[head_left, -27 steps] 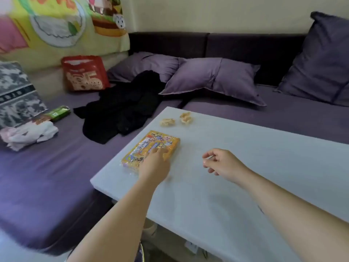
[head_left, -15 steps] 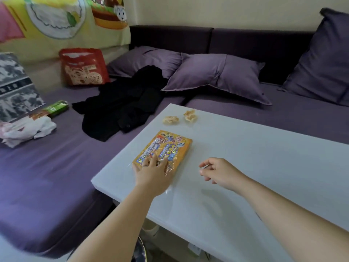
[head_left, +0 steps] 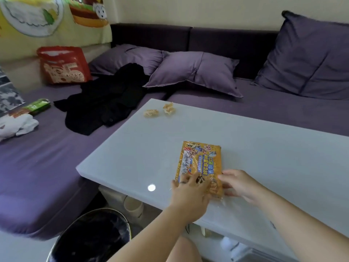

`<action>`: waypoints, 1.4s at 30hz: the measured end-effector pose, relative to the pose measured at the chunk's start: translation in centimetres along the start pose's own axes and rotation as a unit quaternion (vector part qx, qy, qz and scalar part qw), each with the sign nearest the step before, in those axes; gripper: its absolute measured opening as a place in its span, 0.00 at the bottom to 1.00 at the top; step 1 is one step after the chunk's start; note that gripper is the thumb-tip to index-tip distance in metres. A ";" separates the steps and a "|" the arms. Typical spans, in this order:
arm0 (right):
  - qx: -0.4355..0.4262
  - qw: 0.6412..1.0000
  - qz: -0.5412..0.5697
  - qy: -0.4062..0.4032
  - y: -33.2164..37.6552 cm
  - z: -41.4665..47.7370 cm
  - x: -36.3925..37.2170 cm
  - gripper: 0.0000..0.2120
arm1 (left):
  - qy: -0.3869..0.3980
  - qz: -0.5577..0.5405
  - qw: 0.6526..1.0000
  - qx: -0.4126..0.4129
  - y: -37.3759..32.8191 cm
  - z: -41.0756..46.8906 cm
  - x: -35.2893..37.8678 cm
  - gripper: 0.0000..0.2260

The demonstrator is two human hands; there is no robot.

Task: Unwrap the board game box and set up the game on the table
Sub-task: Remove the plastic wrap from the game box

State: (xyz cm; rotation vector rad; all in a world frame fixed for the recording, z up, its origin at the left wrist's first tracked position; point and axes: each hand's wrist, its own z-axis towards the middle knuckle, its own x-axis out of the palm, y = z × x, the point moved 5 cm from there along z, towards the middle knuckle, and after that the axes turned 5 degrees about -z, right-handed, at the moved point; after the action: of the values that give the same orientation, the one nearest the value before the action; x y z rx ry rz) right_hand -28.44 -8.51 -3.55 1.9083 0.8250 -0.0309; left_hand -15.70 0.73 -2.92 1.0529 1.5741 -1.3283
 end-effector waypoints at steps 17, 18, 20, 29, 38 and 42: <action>0.090 0.988 0.096 -0.077 -11.4 -9.4 -11.0 0.06 | -0.011 -0.670 0.684 -0.287 -8.9 -0.9 5.3 0.03; 0.094 0.987 0.102 -0.083 -11.7 -9.7 -11.4 0.07 | -0.005 -0.673 0.680 -0.291 -9.6 -0.9 5.2 0.05; 0.100 0.983 0.116 -0.101 -12.2 -10.4 -12.2 0.06 | 0.010 -0.669 0.682 -0.295 -10.8 -1.1 4.7 0.04; 0.015 0.950 0.270 -0.157 -9.5 -12.0 -14.8 0.07 | 0.023 -0.714 0.666 -0.213 -14.0 -0.5 2.8 0.11; -0.120 0.886 0.410 -0.182 -1.7 -14.1 -18.6 0.08 | 0.047 -0.692 0.721 -0.011 -17.8 1.4 -5.7 0.10; -0.121 0.848 0.504 -0.116 0.0 -14.2 -19.0 0.14 | 0.033 -0.759 0.650 0.024 -18.3 2.4 -8.9 0.12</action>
State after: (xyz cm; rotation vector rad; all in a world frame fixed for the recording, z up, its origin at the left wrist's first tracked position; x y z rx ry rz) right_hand -47.64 -7.04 10.34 1.8312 -0.3888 0.4549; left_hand -29.90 -4.29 11.02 -0.6177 2.5465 -2.2886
